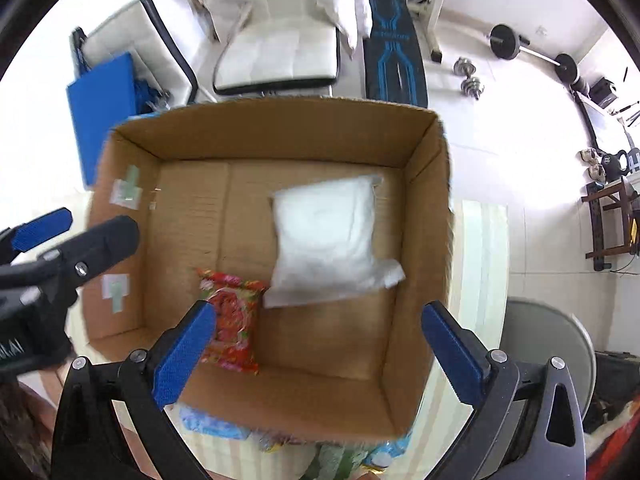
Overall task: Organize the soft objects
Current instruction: 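Grasp the lilac towel with the left tool while the right tool grasps the green snack bag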
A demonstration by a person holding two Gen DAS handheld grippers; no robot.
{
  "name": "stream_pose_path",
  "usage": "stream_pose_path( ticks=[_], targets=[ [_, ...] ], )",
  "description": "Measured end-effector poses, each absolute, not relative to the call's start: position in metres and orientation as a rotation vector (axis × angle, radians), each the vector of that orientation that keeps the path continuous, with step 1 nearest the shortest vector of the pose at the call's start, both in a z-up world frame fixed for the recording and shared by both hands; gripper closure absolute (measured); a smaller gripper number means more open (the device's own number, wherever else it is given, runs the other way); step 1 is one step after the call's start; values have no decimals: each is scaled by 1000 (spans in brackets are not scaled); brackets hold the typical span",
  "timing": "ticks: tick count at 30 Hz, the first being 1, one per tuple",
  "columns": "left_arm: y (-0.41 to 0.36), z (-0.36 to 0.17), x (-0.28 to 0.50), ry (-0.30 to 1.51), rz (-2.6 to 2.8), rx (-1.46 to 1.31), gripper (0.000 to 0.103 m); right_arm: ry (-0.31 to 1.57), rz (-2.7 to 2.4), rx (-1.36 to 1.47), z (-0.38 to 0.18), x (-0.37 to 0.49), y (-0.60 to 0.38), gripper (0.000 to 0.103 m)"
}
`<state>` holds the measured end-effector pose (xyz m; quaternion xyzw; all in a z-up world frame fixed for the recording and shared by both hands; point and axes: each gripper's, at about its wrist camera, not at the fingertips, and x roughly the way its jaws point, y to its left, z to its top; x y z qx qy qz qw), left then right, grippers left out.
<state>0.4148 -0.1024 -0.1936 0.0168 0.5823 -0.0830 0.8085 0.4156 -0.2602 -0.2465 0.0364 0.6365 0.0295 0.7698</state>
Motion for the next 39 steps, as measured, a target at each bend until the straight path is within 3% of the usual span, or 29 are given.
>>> stream_pose_path(
  ticks=[4, 8, 14, 16, 20, 22, 24, 28, 30, 32, 37, 39],
  targets=[
    [-95, -171, 365, 1163, -162, 75, 0, 1280, 63, 48, -219, 370, -256, 0],
    [-76, -200, 314, 1279, -87, 16, 0, 1265, 90, 158, -216, 311, -268, 0],
    [-41, -303, 238, 1593, -56, -222, 2, 1367, 86, 295, -271, 228, -295, 0],
    [-39, -322, 223, 1632, -24, -214, 10, 1412, 65, 319, -293, 206, -304, 0],
    [-29, -340, 218, 1634, 55, -135, 10, 1491, 17, 351, -333, 188, -321, 4],
    [-25, -339, 223, 1603, 89, -68, 10, 1522, 9, 375, -353, 184, -324, 9],
    [-24, -334, 238, 1563, 98, 23, 10, 1572, 20, 392, -374, 182, -323, 25],
    [-37, -326, 271, 1480, 70, 242, 10, 1613, 34, 429, -399, 184, -317, 35],
    [-47, -331, 288, 1463, 43, 361, 10, 1620, 39, 419, -404, 184, -312, 56],
    [-59, -344, 305, 1465, 21, 467, 10, 1634, 41, 399, -409, 185, -305, 65],
    [-73, -373, 327, 1535, -63, 481, 10, 1646, 59, 344, -410, 186, -293, 65],
    [-75, -379, 332, 1551, -60, 475, 15, 1656, 69, 338, -411, 185, -290, 65]
  ],
)
